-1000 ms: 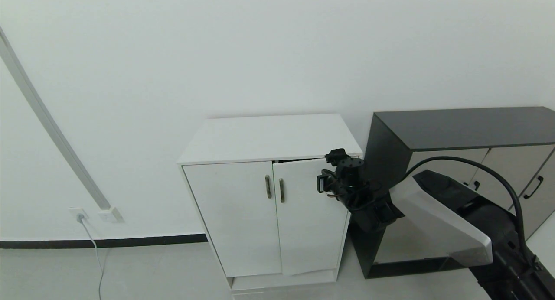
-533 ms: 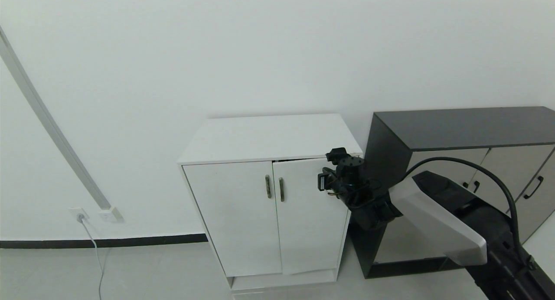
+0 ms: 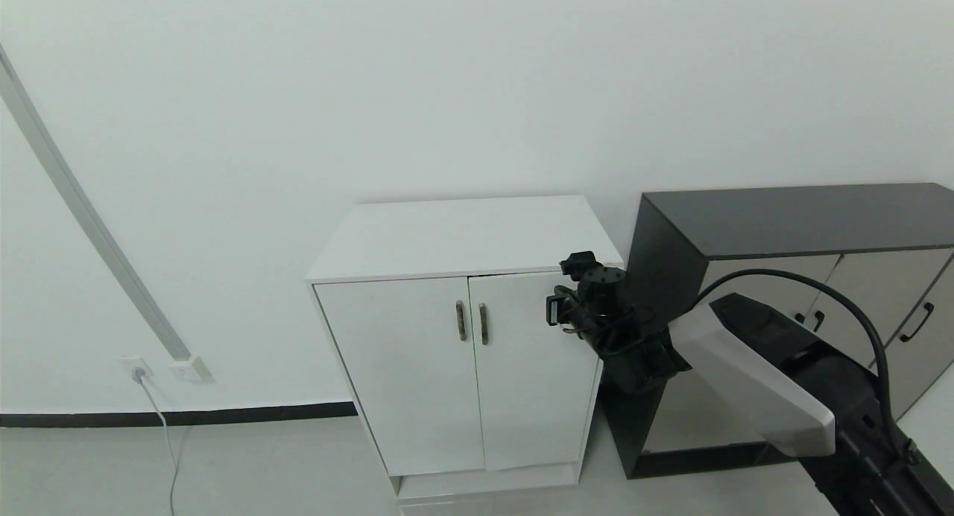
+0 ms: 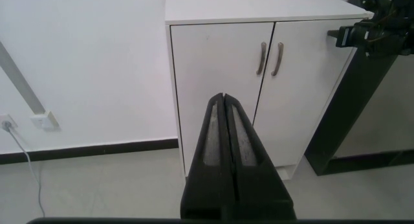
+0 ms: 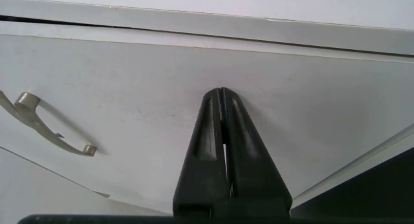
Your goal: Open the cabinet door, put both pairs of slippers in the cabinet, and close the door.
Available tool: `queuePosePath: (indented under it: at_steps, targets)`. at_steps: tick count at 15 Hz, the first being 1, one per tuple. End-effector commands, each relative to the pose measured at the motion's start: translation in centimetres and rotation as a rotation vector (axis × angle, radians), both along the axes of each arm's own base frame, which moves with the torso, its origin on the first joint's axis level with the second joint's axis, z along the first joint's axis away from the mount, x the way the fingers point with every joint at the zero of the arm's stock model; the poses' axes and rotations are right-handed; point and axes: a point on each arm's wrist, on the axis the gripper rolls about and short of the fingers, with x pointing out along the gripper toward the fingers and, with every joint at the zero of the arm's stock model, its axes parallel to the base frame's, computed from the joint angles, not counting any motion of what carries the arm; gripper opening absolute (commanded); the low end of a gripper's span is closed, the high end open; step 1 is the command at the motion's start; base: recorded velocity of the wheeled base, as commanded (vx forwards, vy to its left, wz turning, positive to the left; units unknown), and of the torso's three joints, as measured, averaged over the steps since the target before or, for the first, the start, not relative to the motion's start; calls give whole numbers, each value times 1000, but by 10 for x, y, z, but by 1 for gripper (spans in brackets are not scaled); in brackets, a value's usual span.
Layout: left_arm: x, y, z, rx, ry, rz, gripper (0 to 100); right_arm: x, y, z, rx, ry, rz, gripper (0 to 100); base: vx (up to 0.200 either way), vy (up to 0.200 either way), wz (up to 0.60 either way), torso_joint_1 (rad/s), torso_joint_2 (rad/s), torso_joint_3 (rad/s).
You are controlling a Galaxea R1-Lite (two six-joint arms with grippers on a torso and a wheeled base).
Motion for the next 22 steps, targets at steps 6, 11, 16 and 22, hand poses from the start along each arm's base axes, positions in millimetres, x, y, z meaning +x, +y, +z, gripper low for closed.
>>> queuePosePath:
  at_steps: [6, 11, 16, 22]
  targets:
    - [0, 0, 0, 0, 2, 0, 0, 3, 2, -2, 3, -7, -1, 0, 0, 0, 0, 0, 0, 0]
    - [0, 0, 0, 0, 2, 0, 0, 0, 1, -1, 1, -3, 0, 0, 0, 0, 0, 0, 0, 0]
    - [0, 0, 0, 0, 2, 0, 0, -33, -7, 18, 0, 3, 19, 0, 0, 0, 0, 0, 0, 0]
    - [0, 0, 0, 0, 2, 0, 0, -89, -51, 49, 0, 5, -8, 0, 0, 0, 0, 0, 0, 0]
